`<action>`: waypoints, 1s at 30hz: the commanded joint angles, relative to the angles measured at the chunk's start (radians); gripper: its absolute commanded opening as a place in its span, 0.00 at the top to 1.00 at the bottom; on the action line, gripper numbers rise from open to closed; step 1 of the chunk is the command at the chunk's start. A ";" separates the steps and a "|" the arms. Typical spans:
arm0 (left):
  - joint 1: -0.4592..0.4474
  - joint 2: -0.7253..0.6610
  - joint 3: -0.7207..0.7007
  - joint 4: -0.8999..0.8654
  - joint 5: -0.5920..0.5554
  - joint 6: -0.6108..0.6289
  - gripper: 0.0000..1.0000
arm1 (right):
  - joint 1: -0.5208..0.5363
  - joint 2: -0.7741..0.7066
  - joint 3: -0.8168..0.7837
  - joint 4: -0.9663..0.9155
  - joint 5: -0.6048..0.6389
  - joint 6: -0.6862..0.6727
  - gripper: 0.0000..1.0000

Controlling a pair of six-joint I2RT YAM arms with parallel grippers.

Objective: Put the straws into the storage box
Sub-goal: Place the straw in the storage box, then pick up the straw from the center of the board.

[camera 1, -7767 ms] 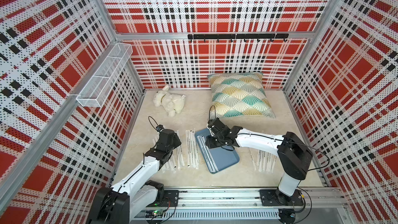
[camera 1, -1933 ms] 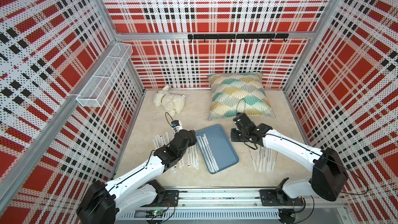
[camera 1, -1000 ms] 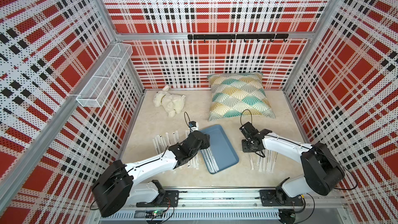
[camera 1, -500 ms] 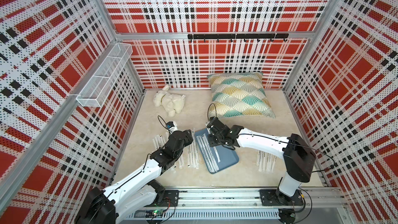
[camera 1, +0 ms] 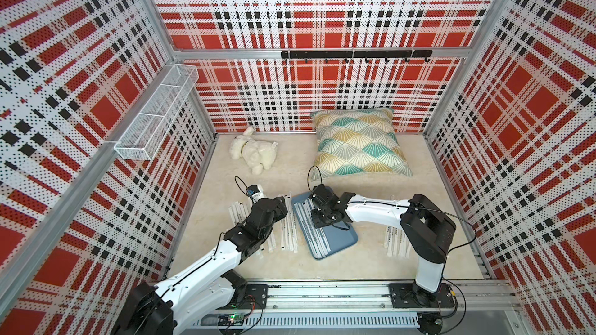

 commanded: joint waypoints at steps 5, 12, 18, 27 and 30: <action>0.007 0.007 -0.010 0.021 0.005 -0.002 0.46 | -0.004 0.034 0.019 -0.008 0.011 0.006 0.84; 0.002 0.001 0.015 0.028 0.009 -0.001 0.46 | -0.003 -0.080 0.057 -0.114 0.067 0.009 0.75; -0.103 0.040 0.106 0.002 -0.096 0.059 0.45 | -0.051 -0.284 -0.025 -0.215 0.145 0.041 0.71; -0.452 0.423 0.323 0.068 -0.072 0.201 0.37 | -0.422 -0.590 -0.382 -0.219 0.212 0.057 0.72; -0.496 0.529 0.367 0.119 0.011 0.211 0.37 | -0.529 -0.630 -0.449 -0.213 0.210 0.040 0.69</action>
